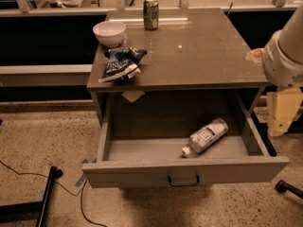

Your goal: Pick blue plastic bottle from top drawer and place on counter

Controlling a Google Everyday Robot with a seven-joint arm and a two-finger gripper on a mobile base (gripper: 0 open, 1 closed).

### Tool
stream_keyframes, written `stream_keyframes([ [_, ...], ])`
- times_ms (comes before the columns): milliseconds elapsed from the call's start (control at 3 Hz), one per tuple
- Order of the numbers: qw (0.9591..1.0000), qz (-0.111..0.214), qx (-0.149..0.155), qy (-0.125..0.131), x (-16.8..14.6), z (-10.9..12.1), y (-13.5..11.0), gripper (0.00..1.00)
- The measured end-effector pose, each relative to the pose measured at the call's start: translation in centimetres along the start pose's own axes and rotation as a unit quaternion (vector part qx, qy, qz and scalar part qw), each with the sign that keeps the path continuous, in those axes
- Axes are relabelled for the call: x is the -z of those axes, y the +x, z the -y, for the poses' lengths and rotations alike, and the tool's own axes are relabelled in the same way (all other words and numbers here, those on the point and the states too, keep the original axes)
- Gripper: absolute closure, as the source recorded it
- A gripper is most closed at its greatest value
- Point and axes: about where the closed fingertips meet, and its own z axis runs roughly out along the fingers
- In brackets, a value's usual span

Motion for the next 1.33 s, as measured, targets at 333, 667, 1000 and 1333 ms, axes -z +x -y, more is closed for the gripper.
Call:
stream_keyframes([
  [333,0.999,0.002,0.042,0.015,-0.1,0.6,-0.2,0.0],
  [667,0.9985,-0.01,0.053,-0.005,-1.8,0.8,-0.1,0.0],
  [1000,0.9955,0.0,0.089,-0.032,-7.1,1.4,1.3,0.0],
  [1333,0.9818,0.025,0.176,-0.067,-13.9,0.6,1.3,0.0],
])
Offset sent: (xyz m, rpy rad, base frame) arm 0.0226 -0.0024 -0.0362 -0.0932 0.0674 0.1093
